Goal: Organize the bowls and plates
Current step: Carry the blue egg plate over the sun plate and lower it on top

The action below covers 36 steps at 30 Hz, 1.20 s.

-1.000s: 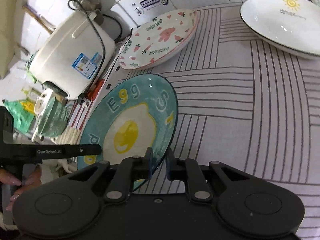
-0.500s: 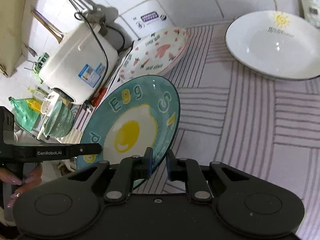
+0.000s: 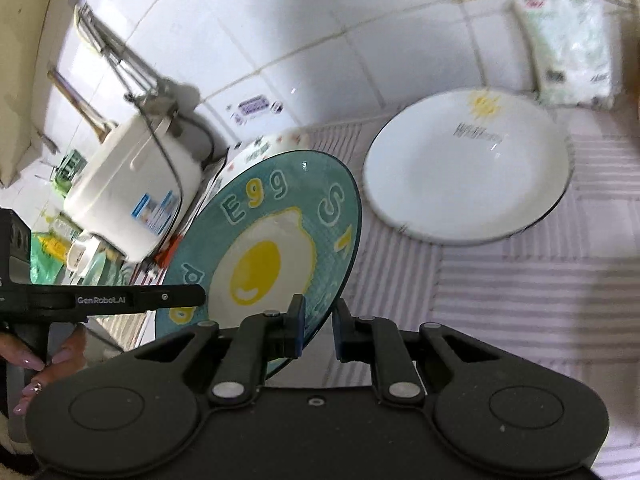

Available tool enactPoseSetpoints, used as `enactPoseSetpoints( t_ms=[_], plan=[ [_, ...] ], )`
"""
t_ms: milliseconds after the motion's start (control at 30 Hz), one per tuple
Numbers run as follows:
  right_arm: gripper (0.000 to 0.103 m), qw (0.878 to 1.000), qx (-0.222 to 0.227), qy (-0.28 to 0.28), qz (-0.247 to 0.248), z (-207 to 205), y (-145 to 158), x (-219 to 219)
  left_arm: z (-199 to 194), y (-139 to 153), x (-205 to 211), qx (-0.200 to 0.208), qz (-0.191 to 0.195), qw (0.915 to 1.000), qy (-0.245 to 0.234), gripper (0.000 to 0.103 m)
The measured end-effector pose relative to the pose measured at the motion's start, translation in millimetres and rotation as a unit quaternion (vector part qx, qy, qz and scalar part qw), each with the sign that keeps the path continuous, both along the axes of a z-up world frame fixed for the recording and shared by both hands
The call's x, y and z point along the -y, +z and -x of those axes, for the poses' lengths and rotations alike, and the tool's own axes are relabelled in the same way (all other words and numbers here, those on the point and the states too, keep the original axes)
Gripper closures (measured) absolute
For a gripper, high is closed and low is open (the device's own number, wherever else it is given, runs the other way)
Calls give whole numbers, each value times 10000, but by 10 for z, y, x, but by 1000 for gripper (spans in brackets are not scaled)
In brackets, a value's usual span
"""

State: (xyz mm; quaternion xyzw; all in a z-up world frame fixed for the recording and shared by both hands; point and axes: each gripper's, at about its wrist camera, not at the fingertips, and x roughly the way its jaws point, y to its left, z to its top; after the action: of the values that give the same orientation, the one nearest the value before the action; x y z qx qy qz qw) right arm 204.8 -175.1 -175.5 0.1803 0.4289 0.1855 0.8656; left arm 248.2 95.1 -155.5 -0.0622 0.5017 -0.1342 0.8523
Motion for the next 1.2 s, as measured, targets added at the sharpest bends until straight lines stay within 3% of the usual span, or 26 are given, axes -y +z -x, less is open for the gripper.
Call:
enactPoseSetpoints(
  t_ms=[300, 600, 1200],
  plan=[
    [85, 9997, 158, -146, 88, -302, 51, 498, -386, -24, 519, 38, 113, 9999, -24, 74],
    [85, 9997, -70, -225, 53, -649, -50, 957, -760, -182, 1013, -118, 27, 9999, 24, 74],
    [85, 9978, -448, -474, 124, -993, -297, 1290, -1128, -356, 1410, -565, -340, 9975, -235, 74]
  ],
)
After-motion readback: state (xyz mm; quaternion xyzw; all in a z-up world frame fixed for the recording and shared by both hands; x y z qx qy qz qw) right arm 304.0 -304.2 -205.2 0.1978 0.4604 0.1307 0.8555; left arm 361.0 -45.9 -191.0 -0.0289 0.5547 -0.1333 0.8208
